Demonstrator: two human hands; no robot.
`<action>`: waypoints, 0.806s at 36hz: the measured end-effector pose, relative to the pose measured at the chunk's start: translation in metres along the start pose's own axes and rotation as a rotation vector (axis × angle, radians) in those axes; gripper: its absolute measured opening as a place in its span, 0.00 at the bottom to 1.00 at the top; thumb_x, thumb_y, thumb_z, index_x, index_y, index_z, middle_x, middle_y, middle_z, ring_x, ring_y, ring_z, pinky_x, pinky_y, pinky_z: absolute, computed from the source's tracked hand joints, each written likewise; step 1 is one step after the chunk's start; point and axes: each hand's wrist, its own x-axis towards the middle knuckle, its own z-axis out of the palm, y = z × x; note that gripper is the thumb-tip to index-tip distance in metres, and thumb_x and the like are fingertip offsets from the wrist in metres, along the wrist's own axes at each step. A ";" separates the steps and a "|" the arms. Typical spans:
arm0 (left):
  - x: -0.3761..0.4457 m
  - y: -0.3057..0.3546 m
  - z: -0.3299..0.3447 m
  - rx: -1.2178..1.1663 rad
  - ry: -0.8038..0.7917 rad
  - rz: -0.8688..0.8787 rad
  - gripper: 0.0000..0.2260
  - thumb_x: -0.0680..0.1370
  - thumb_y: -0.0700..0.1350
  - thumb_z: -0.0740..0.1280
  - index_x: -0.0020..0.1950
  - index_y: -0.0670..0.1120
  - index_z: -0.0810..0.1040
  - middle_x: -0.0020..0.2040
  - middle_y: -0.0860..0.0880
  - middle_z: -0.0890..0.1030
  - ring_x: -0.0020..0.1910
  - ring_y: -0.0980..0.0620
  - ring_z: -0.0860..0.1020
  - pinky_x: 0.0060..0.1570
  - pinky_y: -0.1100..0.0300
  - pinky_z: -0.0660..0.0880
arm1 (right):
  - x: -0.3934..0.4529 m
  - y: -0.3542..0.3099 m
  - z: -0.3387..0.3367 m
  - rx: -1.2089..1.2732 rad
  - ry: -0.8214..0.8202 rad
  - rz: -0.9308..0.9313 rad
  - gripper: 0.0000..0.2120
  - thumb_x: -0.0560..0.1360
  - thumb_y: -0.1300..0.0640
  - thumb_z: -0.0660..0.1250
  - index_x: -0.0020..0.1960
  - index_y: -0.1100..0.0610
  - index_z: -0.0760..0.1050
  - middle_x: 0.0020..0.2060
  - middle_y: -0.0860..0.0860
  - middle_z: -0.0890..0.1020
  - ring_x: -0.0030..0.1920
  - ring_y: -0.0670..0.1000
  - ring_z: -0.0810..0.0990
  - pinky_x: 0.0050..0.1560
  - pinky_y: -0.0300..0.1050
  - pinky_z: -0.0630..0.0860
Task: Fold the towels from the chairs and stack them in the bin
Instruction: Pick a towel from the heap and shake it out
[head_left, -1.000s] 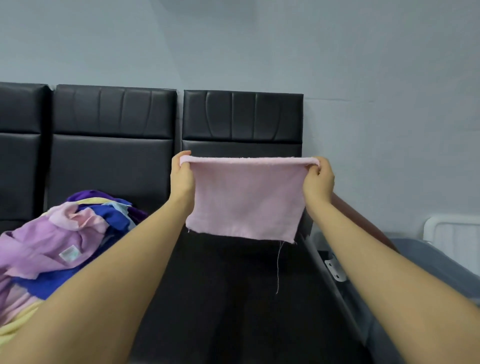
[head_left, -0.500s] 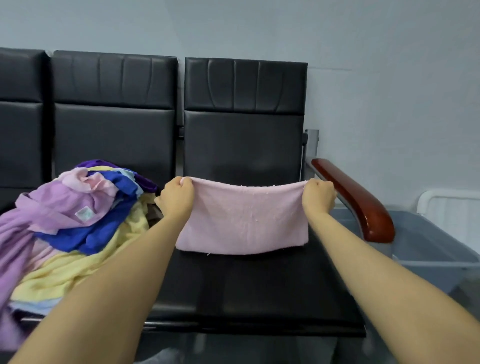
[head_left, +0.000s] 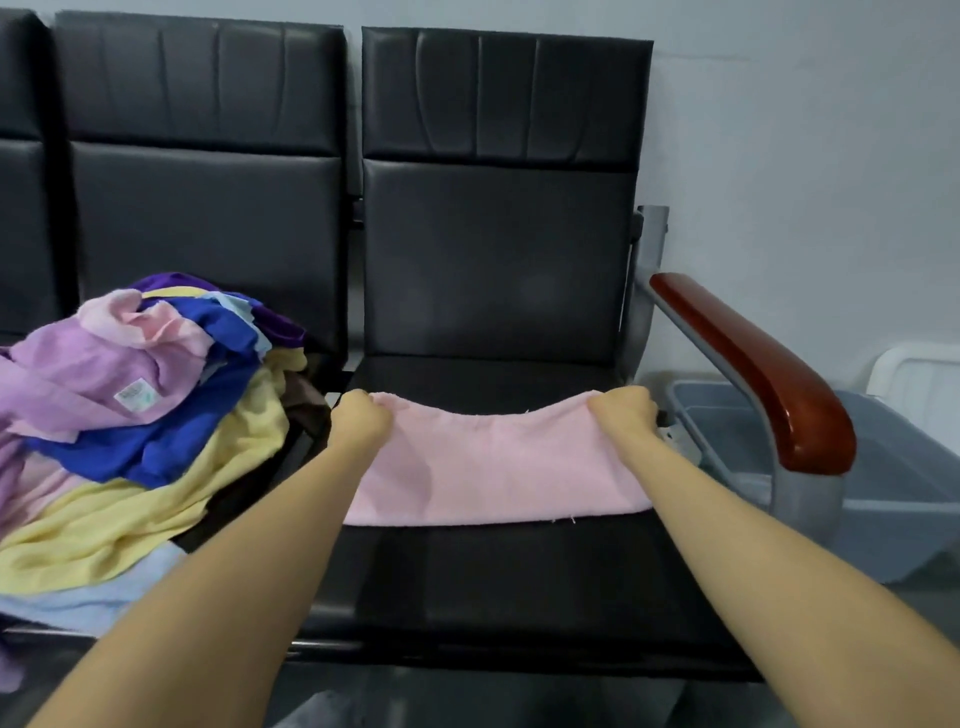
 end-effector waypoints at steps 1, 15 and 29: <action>0.004 -0.003 0.004 0.025 0.007 0.018 0.12 0.79 0.37 0.55 0.57 0.35 0.75 0.57 0.37 0.76 0.44 0.43 0.72 0.42 0.56 0.68 | 0.005 0.002 0.004 -0.022 -0.008 -0.004 0.15 0.79 0.60 0.60 0.64 0.64 0.70 0.59 0.60 0.75 0.57 0.59 0.75 0.55 0.51 0.71; 0.027 -0.012 0.034 0.221 0.129 -0.055 0.15 0.83 0.45 0.53 0.64 0.38 0.69 0.60 0.38 0.75 0.58 0.37 0.75 0.54 0.48 0.70 | 0.039 0.026 0.039 -0.154 0.037 -0.256 0.08 0.80 0.61 0.57 0.50 0.60 0.74 0.43 0.54 0.74 0.42 0.53 0.72 0.43 0.45 0.68; 0.036 -0.015 0.040 0.426 0.058 -0.186 0.22 0.78 0.44 0.61 0.70 0.38 0.61 0.68 0.40 0.67 0.67 0.41 0.66 0.65 0.53 0.63 | 0.049 0.014 0.055 -0.317 -0.119 -0.356 0.28 0.75 0.48 0.69 0.70 0.56 0.65 0.68 0.55 0.66 0.67 0.59 0.64 0.66 0.52 0.62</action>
